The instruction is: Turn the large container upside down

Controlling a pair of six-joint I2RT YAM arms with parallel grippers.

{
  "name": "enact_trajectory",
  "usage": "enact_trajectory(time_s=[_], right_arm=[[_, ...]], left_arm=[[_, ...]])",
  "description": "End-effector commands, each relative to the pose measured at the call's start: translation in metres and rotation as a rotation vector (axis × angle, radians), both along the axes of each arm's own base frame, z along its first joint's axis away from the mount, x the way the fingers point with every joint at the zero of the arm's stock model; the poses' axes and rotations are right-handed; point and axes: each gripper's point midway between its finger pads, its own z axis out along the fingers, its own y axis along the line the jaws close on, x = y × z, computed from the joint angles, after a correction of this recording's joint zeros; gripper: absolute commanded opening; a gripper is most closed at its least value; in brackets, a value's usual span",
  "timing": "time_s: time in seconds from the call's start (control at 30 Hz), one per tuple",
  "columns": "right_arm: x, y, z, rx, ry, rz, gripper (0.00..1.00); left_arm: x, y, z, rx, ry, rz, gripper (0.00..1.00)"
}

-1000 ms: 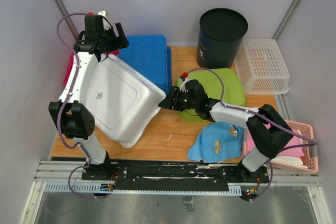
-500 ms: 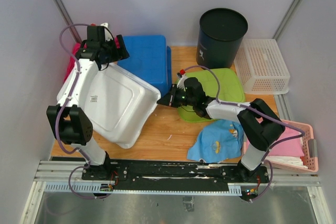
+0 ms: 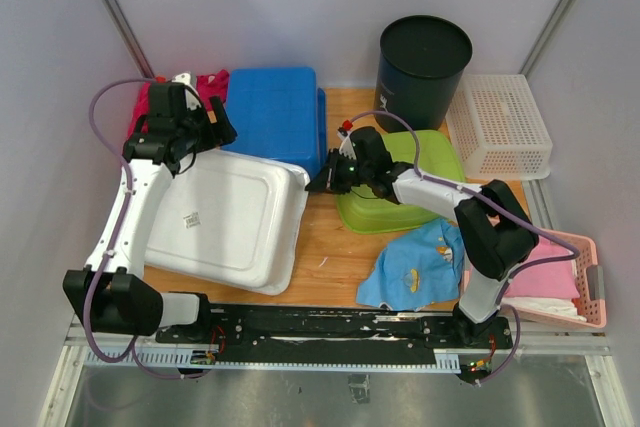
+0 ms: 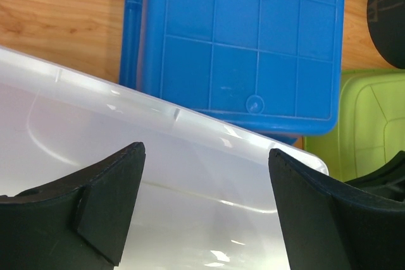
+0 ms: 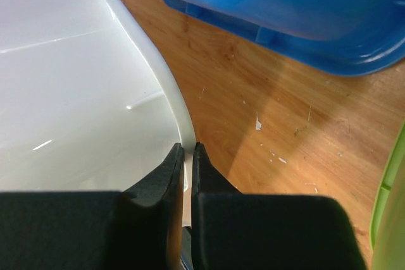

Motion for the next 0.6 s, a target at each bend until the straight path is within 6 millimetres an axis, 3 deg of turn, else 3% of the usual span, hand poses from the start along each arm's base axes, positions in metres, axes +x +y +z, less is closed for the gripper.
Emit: enact_trajectory(time_s=[0.0, 0.13, 0.27, 0.43, 0.57], right_arm=[[-0.003, -0.020, -0.009, -0.060, -0.004, -0.042, 0.01], [-0.001, -0.025, -0.018, -0.101, -0.009, -0.039, 0.04], [0.001, -0.025, -0.018, -0.135, -0.021, -0.014, 0.23], [0.011, -0.038, 0.002, -0.203, -0.125, -0.035, 0.38], [0.020, -0.045, 0.017, -0.250, -0.194, -0.056, 0.41]], left_arm=[[-0.037, -0.005, -0.032, -0.042, 0.143, -0.007, 0.83], [-0.052, -0.004, -0.035, -0.040, 0.160, -0.002, 0.83], [-0.062, 0.002, -0.030, -0.015, 0.149, 0.013, 0.83], [-0.062, 0.009, -0.011, 0.004, 0.097, 0.049, 0.84], [-0.052, 0.015, 0.009, 0.015, 0.048, 0.085, 0.89]])
